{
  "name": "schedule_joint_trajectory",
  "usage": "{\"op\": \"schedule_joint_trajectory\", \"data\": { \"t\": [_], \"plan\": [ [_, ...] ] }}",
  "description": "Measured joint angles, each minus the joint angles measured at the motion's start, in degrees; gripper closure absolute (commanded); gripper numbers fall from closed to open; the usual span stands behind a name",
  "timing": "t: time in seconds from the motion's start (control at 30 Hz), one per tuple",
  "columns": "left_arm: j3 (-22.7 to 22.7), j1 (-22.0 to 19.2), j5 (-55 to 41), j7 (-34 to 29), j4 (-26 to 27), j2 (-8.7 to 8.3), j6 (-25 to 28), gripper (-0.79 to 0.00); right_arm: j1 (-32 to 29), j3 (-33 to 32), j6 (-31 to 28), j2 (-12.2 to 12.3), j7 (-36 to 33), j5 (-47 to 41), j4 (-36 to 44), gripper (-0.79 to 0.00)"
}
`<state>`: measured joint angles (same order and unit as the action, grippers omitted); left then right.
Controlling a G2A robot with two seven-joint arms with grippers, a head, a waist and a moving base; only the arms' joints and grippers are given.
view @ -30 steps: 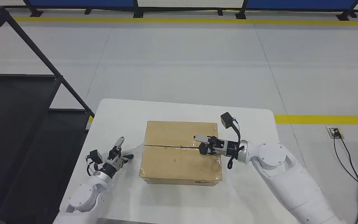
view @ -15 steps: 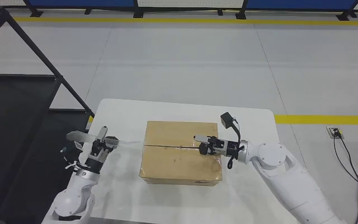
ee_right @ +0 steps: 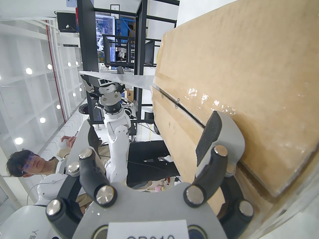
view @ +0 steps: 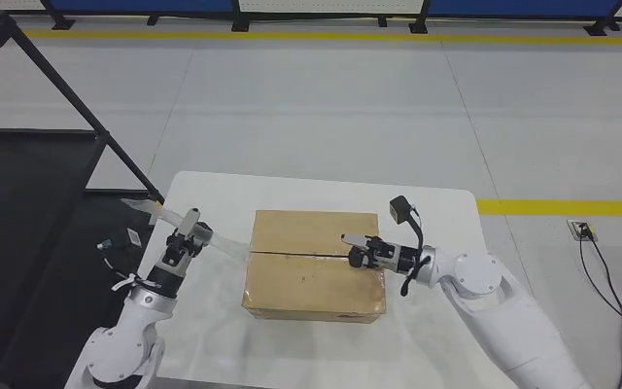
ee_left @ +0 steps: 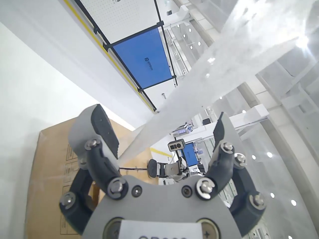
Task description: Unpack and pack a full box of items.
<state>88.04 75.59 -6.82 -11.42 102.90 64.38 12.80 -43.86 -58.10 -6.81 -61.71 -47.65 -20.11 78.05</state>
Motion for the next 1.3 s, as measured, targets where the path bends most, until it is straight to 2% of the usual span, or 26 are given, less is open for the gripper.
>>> {"op": "schedule_joint_trajectory", "data": {
  "t": [0.37,0.77,1.07,1.3],
  "plan": [
    [-5.3,-3.3,8.3,-1.1,2.8,0.52,-3.6,-0.785,-3.4,-4.6,-3.1,0.6,0.6,-2.1,1.8,-0.785],
    [-13.0,-7.2,16.3,-0.8,3.0,1.58,-6.9,-0.785,-7.2,-8.9,-5.9,1.1,0.8,-3.4,3.8,-0.785],
    [-16.9,-9.0,19.4,-1.1,2.3,2.33,-8.2,-0.785,-10.7,-12.2,-8.1,1.6,0.1,-4.9,5.4,-0.785],
    [-19.6,-8.8,23.1,0.2,3.1,2.87,-8.8,-0.785,-11.2,-12.6,-9.0,1.5,-0.5,-5.4,4.9,-0.785]
  ]
}}
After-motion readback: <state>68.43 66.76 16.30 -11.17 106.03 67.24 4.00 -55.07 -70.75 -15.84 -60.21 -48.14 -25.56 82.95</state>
